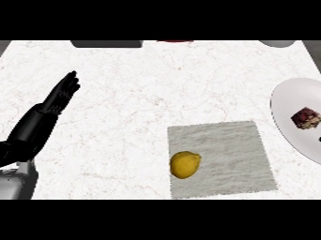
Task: Pick the cupcake from the placemat and place it in the plate
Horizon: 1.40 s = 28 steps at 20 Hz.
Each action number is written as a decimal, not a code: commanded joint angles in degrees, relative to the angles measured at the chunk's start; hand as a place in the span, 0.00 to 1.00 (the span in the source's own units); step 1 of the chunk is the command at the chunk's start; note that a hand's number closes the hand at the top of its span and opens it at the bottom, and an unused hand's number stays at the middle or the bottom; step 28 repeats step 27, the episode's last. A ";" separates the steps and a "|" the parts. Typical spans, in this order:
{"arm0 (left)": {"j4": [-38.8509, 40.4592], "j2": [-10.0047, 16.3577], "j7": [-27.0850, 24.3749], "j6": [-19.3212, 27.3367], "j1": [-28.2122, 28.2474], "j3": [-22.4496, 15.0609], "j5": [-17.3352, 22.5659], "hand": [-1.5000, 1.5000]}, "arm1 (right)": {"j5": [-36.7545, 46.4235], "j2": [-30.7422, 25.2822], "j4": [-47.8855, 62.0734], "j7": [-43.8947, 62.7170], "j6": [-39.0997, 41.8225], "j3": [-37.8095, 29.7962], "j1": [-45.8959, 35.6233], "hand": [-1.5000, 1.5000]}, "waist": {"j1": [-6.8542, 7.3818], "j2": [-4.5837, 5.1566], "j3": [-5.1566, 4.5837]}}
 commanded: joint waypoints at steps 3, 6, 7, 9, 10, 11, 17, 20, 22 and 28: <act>0.81 0.21 -0.90 0.05 -0.10 0.66 -0.70 0.50 | -10.38 -3.51 4.85 0.34 20.44 -6.03 -0.01 0.00 | -0.21 0.00 0.01; 1.87 -0.31 0.56 0.20 -2.47 0.62 -0.64 0.50 | -12.80 -7.21 8.54 0.17 27.49 -7.70 0.04 0.00 | -0.09 0.23 0.09; 1.25 -0.48 2.62 0.26 -3.37 0.03 -0.70 0.50 | -14.38 -9.38 7.85 1.43 30.92 -8.46 -0.06 0.00 | -0.47 0.08 0.08; -1.26 -0.94 0.49 0.81 0.89 -0.34 -1.39 0.50 | -15.04 -11.87 9.19 -1.18 34.54 -8.89 2.92 0.00 | 0.03 0.02 0.15; 0.50 -1.70 -0.77 0.51 -0.10 -1.09 -1.62 0.50 | -15.43 -13.09 10.04 -0.27 36.06 -9.04 2.14 0.00 | 0.00 0.25 0.16; 1.60 -1.54 -0.77 0.40 -0.90 -0.54 -1.39 0.50 | -16.02 -13.72 9.18 0.05 37.38 -9.04 2.28 0.00 | -0.30 0.21 0.13; 0.81 -1.41 -1.11 0.76 0.25 -0.08 -1.86 0.50 | -17.17 -17.17 8.56 -2.72 40.94 -8.98 7.03 0.00 | -0.53 0.20 0.26; 0.25 -0.24 0.34 -0.29 -1.12 1.24 -0.41 0.50 | -18.46 -18.06 8.89 -2.24 40.44 -9.69 6.83 0.00 | -0.06 0.39 0.42; 0.42 -1.69 -0.04 0.22 -0.50 -0.55 -1.49 0.50 | -18.74 -19.36 8.60 -1.27 40.80 -9.52 6.73 0.00 | 0.04 0.38 0.37; 0.10 -1.94 -0.66 0.52 0.93 -0.43 -1.71 0.50 | -19.24 -20.92 5.38 -3.08 42.73 -8.20 10.17 0.00 | -0.55 0.10 0.40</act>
